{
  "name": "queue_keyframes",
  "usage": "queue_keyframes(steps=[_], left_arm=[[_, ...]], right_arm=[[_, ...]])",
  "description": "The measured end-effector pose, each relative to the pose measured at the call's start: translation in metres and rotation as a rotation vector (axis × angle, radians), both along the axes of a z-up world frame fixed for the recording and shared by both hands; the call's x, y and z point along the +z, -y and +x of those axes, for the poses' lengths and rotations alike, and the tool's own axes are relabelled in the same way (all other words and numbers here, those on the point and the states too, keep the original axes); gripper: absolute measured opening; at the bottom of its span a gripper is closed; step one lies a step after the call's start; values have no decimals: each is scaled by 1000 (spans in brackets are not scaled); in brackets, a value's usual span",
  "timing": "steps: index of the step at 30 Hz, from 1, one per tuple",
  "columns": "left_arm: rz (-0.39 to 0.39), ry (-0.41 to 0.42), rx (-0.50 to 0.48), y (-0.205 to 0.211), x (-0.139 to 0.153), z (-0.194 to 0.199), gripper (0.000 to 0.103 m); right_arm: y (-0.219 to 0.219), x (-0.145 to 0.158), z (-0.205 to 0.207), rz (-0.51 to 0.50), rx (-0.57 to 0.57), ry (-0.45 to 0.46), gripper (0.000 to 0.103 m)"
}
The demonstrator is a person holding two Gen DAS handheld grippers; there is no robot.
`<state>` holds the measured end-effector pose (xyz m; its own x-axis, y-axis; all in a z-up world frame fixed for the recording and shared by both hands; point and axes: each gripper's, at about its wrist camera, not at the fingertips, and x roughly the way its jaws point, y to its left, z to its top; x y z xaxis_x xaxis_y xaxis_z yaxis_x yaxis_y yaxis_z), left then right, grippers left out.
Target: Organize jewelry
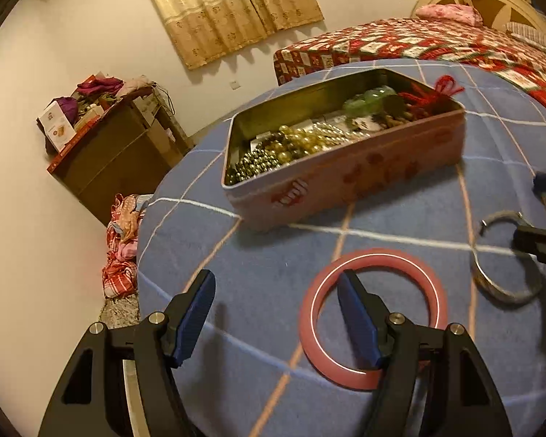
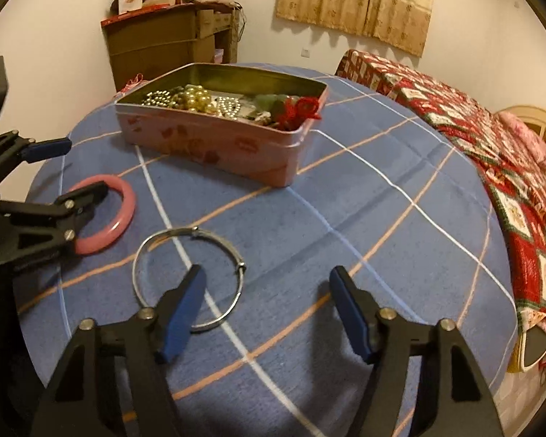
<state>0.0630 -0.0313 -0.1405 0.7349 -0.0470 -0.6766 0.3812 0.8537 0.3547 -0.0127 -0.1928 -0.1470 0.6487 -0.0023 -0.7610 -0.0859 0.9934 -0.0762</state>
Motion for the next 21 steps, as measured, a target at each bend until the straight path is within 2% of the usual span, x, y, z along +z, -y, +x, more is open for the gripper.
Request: queue_keyframes(steps=[2,5,6,8,9,10,11,21], left_arm=[[-11,-2,6,0,0,2,70],[-27,-7,3,-2,0,2,67],[-41,-20,-5,-3,1,3,63],[-83,-64,-37,-3,1,2,38],[-84,-75,-61,0,1,0,31],[-76,-79,-75,4,0,-2,15],[-65,-75,-83,7,0,-4,10],[-104,-62,-65,-2,12,-7,8]], right_arm=[[1,1,1,47,22,-10,30],[-9,1,-4,15,69,-4,12],[-13,1,-6,10,82,-3,11],[-15,0,-6,8,90,1,7],[-15,0,-7,9,93,3,6],[-15,0,-7,14,91,5,5],[-14,0,-7,19,87,7,4],[-4,24,-9,28,53,80,2]])
